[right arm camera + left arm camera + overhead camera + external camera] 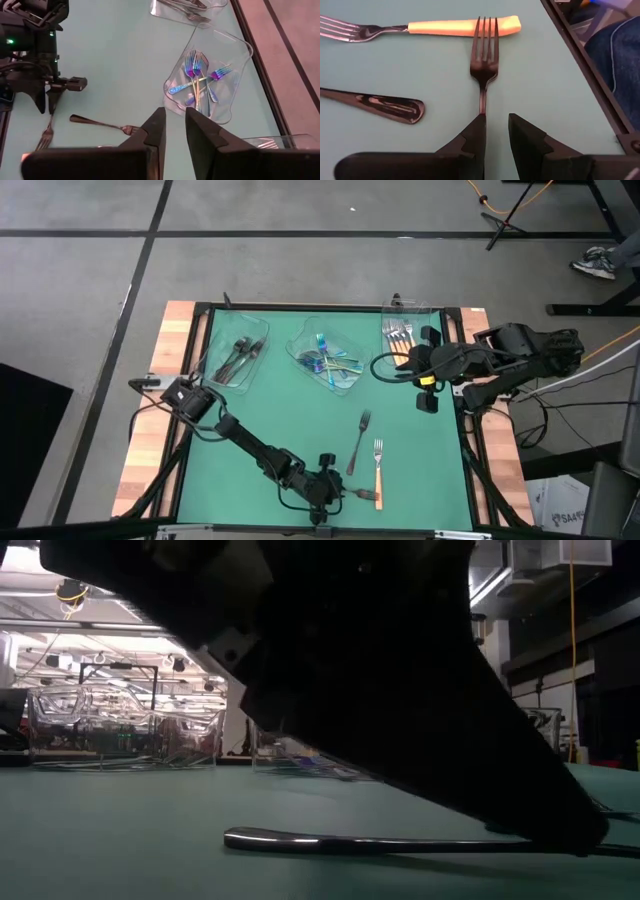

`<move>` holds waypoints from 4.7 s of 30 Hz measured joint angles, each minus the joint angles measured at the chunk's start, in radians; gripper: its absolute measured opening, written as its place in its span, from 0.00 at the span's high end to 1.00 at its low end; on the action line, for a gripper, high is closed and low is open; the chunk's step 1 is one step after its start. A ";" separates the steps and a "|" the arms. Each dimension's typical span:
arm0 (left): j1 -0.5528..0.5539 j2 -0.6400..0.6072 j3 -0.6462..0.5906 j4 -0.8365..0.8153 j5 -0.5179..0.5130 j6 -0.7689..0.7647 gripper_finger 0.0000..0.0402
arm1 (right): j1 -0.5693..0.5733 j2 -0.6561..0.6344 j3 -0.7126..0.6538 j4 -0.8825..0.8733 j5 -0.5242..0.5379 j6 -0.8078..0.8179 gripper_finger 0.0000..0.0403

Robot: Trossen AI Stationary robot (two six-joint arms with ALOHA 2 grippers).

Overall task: Sort silverware by color (type)
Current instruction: Put the black fork into the left transparent bin

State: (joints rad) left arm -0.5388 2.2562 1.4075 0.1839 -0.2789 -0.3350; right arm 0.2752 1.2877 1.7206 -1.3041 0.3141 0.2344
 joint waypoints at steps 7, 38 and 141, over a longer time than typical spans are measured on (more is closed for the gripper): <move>0.000 0.000 0.000 0.094 0.000 0.011 0.81 | 0.000 0.000 0.000 0.000 0.000 0.000 0.85; 0.013 0.033 0.003 -0.005 -0.032 0.000 0.96 | 0.000 0.001 -0.001 -0.006 0.000 0.000 0.85; 0.431 -1.337 -0.819 -1.289 -0.652 -0.604 0.99 | 0.000 -0.195 -0.503 0.239 -0.018 0.137 0.85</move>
State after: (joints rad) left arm -0.1081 0.9196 0.5889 -1.1052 -0.9313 -0.9393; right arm 0.2756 1.0927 1.2175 -1.0646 0.2965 0.3714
